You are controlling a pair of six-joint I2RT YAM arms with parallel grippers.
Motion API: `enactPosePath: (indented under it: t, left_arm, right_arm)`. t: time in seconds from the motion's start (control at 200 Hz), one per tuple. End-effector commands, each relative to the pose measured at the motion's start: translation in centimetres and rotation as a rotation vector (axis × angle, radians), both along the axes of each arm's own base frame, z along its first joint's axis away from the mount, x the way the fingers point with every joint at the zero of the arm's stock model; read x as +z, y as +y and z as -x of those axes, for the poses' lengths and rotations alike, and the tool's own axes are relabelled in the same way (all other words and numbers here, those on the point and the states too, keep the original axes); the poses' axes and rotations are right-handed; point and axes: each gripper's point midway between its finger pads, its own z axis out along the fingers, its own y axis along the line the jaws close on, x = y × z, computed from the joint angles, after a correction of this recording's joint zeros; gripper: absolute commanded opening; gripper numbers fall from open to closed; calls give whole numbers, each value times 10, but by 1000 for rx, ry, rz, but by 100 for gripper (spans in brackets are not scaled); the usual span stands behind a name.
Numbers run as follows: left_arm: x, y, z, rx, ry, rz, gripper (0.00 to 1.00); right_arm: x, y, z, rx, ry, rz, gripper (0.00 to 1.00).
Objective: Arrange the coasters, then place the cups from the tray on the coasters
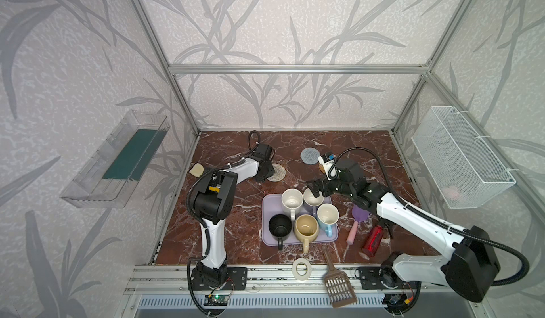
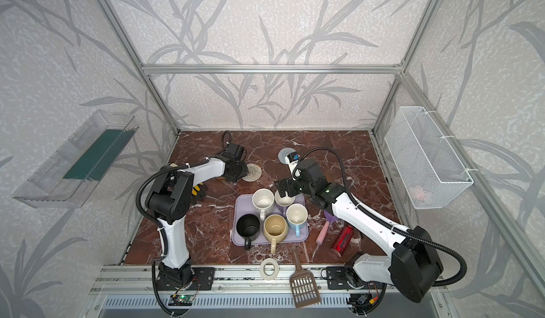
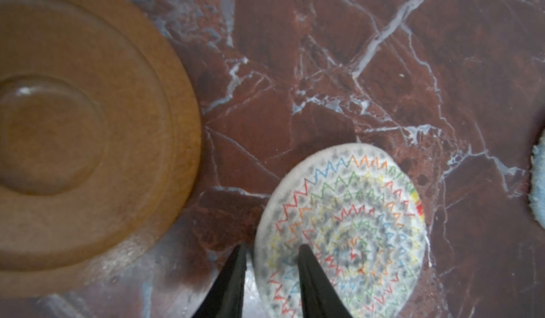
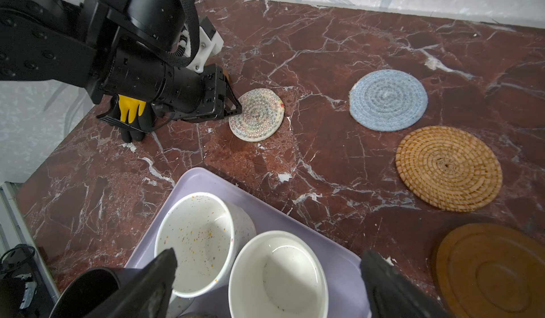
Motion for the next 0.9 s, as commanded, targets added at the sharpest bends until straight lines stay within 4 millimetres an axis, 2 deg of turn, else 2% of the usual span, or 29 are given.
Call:
enactPosePath:
  t: [0.0, 0.315, 0.455, 0.575, 0.705, 0.895]
  left_arm:
    - [-20, 22, 16, -8, 93, -176, 32]
    - [-23, 36, 18, -21, 134, -301, 30]
    - [-16, 35, 13, -21, 126, -309, 30]
    - [-6, 23, 7, -34, 90, -244, 30]
    - [22, 8, -2, -46, 29, -160, 32]
    - [80, 15, -7, -21, -46, -179, 33]
  right_arm:
    - [13, 2, -8, -7, -36, -4, 96]
    - [8, 1, -8, -10, -31, 8, 97]
    - [7, 2, -9, -10, -28, 5, 97]
    - [6, 3, -9, -8, -25, 2, 97]
    - [8, 4, -12, -12, -27, 8, 98]
    - [20, -5, -19, -87, -47, 6, 99]
